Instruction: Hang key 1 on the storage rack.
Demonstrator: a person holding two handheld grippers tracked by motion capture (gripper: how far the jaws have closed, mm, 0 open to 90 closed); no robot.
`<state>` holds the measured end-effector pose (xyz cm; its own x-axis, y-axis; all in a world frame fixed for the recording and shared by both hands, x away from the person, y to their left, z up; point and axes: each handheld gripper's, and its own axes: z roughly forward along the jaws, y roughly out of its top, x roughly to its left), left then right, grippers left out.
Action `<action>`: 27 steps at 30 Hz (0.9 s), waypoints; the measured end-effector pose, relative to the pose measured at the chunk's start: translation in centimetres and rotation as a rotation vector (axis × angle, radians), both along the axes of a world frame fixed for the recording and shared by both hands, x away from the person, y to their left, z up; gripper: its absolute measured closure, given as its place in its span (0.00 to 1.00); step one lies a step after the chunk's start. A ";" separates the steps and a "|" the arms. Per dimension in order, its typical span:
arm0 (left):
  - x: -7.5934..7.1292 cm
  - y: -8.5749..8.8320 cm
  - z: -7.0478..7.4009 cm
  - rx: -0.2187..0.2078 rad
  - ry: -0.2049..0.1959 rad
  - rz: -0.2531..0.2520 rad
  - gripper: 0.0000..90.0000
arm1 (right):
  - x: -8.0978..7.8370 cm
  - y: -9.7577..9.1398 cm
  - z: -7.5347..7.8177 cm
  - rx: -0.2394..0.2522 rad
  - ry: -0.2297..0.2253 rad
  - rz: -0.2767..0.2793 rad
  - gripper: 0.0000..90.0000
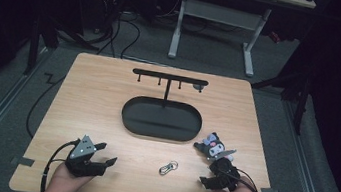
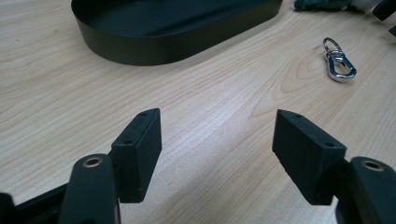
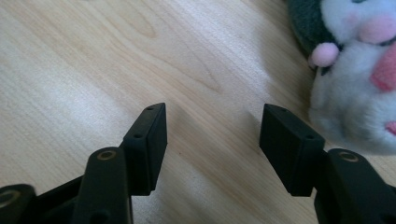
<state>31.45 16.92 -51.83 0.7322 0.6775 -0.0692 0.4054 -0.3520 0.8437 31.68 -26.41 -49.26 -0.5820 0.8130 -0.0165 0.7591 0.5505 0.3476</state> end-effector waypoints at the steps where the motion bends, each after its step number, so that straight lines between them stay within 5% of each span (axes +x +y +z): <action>1: 0.0 0.0 0.0 0.001 -0.001 0.000 0.37 | 0.0 0.0 0.0 -0.001 0.006 0.007 0.44; 9: 0.0 -0.1 0.0 0.006 -0.001 -0.009 0.37 | 0.2 0.2 0.5 -0.039 0.059 0.054 0.38; 18: -0.1 -0.3 -0.1 0.017 0.000 -0.025 0.37 | 0.1 -1.2 1.0 -0.087 0.192 0.060 0.26; 22: -0.2 -0.3 -0.1 0.017 0.002 -0.033 0.37 | -0.1 -2.1 1.1 -0.120 0.212 0.015 0.21; 23: -0.2 -0.3 -0.1 0.017 0.003 -0.033 0.37 | 0.1 -2.5 1.1 -0.125 0.188 0.052 0.18; 25: -0.2 -0.4 -0.1 0.016 0.003 -0.033 0.37 | 0.2 -2.8 1.4 -0.115 0.199 -0.001 0.16; 27: -0.2 -0.4 -0.1 0.016 0.001 -0.033 0.37 | 0.5 -3.3 1.5 -0.115 0.177 0.015 0.16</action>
